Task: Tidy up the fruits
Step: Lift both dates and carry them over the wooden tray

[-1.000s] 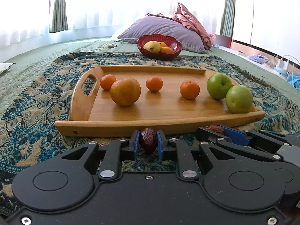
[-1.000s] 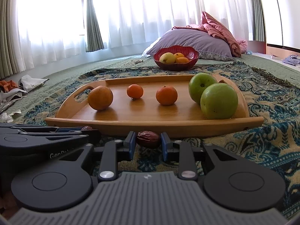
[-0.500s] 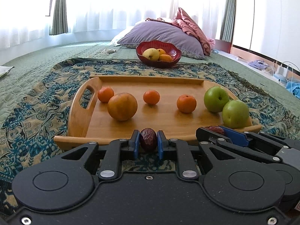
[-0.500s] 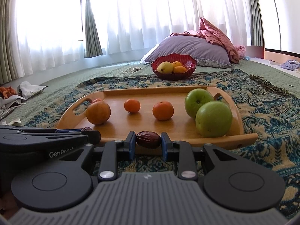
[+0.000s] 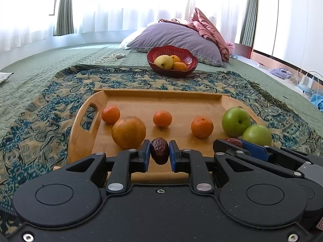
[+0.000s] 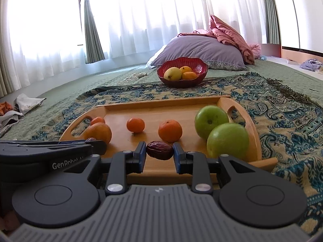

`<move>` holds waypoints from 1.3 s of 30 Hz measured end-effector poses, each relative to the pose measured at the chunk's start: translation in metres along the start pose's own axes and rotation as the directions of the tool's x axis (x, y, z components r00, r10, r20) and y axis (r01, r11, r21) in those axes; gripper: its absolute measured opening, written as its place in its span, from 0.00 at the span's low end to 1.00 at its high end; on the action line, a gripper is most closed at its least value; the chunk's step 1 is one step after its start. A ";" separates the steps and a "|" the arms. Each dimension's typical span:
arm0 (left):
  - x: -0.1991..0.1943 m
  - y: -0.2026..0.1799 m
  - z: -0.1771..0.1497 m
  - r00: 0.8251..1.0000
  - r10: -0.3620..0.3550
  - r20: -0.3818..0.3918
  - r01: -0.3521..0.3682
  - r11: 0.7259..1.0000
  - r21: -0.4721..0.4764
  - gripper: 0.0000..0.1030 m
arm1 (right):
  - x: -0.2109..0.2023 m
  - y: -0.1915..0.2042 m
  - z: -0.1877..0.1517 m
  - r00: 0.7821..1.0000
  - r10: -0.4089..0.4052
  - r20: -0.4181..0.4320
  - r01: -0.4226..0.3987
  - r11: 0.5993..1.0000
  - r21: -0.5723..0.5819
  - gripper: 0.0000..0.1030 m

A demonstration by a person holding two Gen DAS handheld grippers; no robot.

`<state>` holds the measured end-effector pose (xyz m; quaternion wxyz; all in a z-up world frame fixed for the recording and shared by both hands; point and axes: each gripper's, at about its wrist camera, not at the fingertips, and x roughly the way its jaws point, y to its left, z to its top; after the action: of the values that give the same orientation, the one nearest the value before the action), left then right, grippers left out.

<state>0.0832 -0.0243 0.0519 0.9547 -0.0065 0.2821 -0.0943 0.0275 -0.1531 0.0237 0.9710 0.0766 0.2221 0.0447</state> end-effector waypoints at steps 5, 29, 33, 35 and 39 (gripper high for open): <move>0.009 0.000 0.023 1.000 -0.014 0.009 0.014 1.000 0.001 0.18 | 0.008 -0.001 0.016 1.000 -0.008 0.005 0.008 1.000 0.009 0.32; 0.139 0.035 0.101 0.981 0.033 -0.191 -0.044 0.997 -0.057 0.18 | 0.131 -0.032 0.099 0.963 -0.032 -0.266 0.048 0.997 0.053 0.32; 0.149 0.038 0.095 0.977 0.051 -0.209 -0.062 0.997 -0.046 0.18 | 0.144 -0.030 0.094 0.953 -0.047 -0.299 0.061 0.997 0.037 0.32; 0.152 0.039 0.093 0.975 0.055 -0.216 -0.066 0.997 -0.044 0.18 | 0.147 -0.028 0.093 0.950 -0.054 -0.307 0.064 0.998 0.024 0.32; 0.157 0.040 0.088 0.973 0.064 -0.223 -0.072 0.997 -0.030 0.18 | 0.154 -0.025 0.090 0.945 -0.069 -0.319 0.070 0.998 -0.008 0.32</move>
<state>0.2668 -0.0177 0.0391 0.9196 -0.0041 0.3889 -0.0564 0.2063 -0.1709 0.0345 0.9232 0.0622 0.3786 0.0219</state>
